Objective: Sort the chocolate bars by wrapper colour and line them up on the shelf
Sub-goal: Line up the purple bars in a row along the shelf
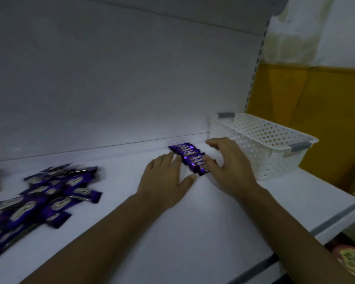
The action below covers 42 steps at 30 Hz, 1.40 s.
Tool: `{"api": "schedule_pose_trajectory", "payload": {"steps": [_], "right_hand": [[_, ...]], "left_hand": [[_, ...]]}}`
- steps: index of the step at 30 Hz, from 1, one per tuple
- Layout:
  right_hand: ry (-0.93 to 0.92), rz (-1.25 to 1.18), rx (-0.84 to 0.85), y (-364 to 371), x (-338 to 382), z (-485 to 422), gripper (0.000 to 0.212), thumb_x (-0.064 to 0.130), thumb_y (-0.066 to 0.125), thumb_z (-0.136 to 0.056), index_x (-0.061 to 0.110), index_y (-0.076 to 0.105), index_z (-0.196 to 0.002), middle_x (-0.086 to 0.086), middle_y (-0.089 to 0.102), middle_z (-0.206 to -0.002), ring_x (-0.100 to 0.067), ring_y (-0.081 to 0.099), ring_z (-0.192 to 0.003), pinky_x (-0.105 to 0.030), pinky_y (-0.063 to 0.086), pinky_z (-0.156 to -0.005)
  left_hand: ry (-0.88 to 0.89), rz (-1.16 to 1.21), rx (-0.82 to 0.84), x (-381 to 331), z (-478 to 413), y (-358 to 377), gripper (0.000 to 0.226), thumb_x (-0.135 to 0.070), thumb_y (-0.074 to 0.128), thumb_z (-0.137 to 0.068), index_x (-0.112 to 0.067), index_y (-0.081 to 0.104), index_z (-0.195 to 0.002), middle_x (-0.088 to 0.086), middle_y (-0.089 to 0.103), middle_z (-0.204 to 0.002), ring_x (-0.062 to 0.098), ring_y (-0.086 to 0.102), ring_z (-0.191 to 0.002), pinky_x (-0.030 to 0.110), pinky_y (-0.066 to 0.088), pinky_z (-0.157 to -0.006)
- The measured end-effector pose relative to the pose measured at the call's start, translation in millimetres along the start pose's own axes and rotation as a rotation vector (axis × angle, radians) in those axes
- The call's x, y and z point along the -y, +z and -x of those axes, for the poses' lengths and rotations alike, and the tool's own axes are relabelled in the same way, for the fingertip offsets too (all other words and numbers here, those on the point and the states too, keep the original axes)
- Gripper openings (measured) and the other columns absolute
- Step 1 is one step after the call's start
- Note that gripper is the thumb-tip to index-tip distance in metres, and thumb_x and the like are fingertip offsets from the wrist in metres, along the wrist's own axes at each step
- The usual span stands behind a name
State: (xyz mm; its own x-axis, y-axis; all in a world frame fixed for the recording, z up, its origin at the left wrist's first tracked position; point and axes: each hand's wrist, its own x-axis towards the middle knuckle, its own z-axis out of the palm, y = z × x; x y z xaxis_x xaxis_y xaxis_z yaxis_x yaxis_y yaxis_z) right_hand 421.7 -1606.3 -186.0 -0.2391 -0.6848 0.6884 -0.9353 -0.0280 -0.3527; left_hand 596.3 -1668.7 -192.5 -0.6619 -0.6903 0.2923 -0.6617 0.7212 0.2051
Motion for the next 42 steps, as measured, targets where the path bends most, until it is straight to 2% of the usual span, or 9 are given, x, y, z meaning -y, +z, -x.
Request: {"api": "schedule_pose_trajectory", "payload": {"steps": [6,10,15,18,22,25,30,36,42], "right_hand": [[-0.270,-0.063,0.150,1,59,7,0.022,0.025,0.060,-0.086,0.016,0.067,-0.104,0.002,0.065,-0.099,-0.016,0.058,-0.092,-0.026,0.045,-0.078],[-0.348,-0.191,0.434,24,111,11,0.024,0.026,0.054,-0.094,0.023,0.060,-0.117,0.008,0.059,-0.116,-0.010,0.052,-0.109,-0.030,0.043,-0.091],[-0.342,-0.115,0.588,70,181,11,0.034,0.025,0.044,-0.098,0.022,0.046,-0.132,0.000,0.049,-0.130,-0.019,0.046,-0.115,-0.033,0.041,-0.093],[-0.186,-0.173,0.572,92,208,10,0.030,0.021,0.041,-0.098,0.020,0.050,-0.126,-0.004,0.055,-0.122,-0.023,0.052,-0.107,-0.037,0.045,-0.089],[-0.001,-0.382,0.460,104,209,19,0.024,0.016,0.047,-0.095,0.021,0.066,-0.108,0.002,0.068,-0.106,-0.018,0.062,-0.095,-0.032,0.050,-0.083],[-0.020,-0.447,0.493,104,203,24,0.026,0.012,0.050,-0.093,0.023,0.070,-0.106,0.003,0.071,-0.101,-0.015,0.064,-0.090,-0.030,0.051,-0.082],[-0.023,-0.519,0.515,102,203,26,0.026,0.008,0.050,-0.091,0.024,0.069,-0.100,0.001,0.070,-0.091,-0.017,0.065,-0.084,-0.038,0.053,-0.081],[0.035,-0.593,0.440,98,204,28,0.024,0.005,0.051,-0.090,0.020,0.069,-0.093,0.004,0.070,-0.084,-0.014,0.066,-0.081,-0.030,0.052,-0.075],[0.067,-0.608,0.443,94,204,30,0.025,0.004,0.049,-0.091,0.022,0.066,-0.090,0.006,0.067,-0.079,-0.016,0.066,-0.081,-0.032,0.053,-0.077]], "left_hand": [[-0.049,-0.150,-0.045,55,65,-47,0.068,-0.063,0.032,-0.092,-0.030,0.020,-0.150,-0.004,0.011,-0.160,0.015,0.011,-0.145,0.032,0.010,-0.116],[-0.179,-0.202,-0.047,86,103,-76,0.068,-0.065,0.033,-0.091,-0.033,0.019,-0.150,-0.005,0.010,-0.160,0.016,0.009,-0.146,0.038,0.011,-0.116],[-0.389,-0.174,-0.016,115,133,-79,0.083,-0.076,0.038,-0.082,-0.036,0.014,-0.150,-0.002,0.003,-0.161,0.024,0.004,-0.147,0.048,0.008,-0.116],[-0.451,-0.115,0.023,129,132,-80,0.091,-0.079,0.042,-0.076,-0.038,0.011,-0.151,-0.001,0.000,-0.162,0.026,0.002,-0.148,0.053,0.009,-0.115],[-0.430,-0.088,0.012,137,126,-77,0.082,-0.078,0.044,-0.077,-0.042,0.023,-0.147,-0.006,0.016,-0.159,0.022,0.017,-0.145,0.052,0.021,-0.113],[-0.424,-0.097,-0.014,137,127,-72,0.071,-0.075,0.046,-0.078,-0.045,0.034,-0.142,-0.009,0.025,-0.156,0.022,0.025,-0.141,0.050,0.026,-0.111],[-0.351,-0.085,-0.098,138,130,-75,0.054,-0.061,0.052,-0.085,-0.038,0.048,-0.134,-0.009,0.041,-0.143,0.022,0.037,-0.125,0.041,0.040,-0.100],[-0.306,-0.125,-0.137,142,134,-79,0.040,-0.051,0.047,-0.093,-0.032,0.053,-0.128,-0.005,0.051,-0.128,0.021,0.045,-0.115,0.037,0.047,-0.088],[-0.248,-0.061,-0.314,142,137,-81,0.029,-0.036,0.039,-0.099,-0.025,0.058,-0.118,-0.004,0.062,-0.111,0.021,0.056,-0.101,0.036,0.049,-0.075]]}}
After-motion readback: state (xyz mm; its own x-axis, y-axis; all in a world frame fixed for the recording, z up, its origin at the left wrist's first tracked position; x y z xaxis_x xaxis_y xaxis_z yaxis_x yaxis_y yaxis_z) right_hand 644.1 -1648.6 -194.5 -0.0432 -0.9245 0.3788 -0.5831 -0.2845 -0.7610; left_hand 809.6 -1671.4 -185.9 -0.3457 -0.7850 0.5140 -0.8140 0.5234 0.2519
